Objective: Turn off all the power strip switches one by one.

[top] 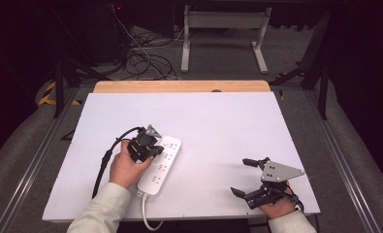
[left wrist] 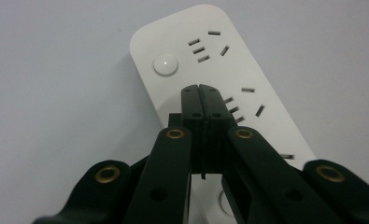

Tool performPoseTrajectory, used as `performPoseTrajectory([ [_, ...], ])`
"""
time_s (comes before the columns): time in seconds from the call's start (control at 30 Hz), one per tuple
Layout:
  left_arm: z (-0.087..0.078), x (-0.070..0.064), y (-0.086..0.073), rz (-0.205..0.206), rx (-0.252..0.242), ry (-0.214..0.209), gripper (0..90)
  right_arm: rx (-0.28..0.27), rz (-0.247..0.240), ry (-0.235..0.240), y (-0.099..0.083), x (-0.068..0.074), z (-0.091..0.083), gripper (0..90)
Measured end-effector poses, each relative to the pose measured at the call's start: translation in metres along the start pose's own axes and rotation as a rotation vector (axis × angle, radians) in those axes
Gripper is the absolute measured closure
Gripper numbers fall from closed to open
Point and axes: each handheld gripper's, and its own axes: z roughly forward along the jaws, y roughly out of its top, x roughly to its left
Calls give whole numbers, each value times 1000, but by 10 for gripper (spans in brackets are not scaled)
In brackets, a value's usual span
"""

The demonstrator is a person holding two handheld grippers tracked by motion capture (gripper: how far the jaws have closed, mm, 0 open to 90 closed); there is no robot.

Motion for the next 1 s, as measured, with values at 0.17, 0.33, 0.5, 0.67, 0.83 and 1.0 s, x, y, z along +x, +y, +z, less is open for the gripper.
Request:
performPoseTrajectory([
  [0.17, 1, -1, 0, 3, 2, 7, 900, -1, -1, -2, 0, 0, 0, 36],
  [0.33, 3, -2, -1, 5, 2, 20, 900, -1, 1, 0, 0, 0, 0, 36],
  [0.5, 3, -2, -2, -1, -1, 15, 900, -1, 1, -1, 0, 0, 0, 36],
  [0.67, 3, -3, -3, 14, -8, 26, 900, -1, 2, 1, 0, 0, 0, 36],
  [0.83, 3, -3, -4, 11, -17, 20, 900, -1, 2, 1, 0, 0, 0, 36],
  [1.0, 3, -4, -4, 16, -14, 34, 900, -2, 2, -1, 0, 0, 0, 36],
])
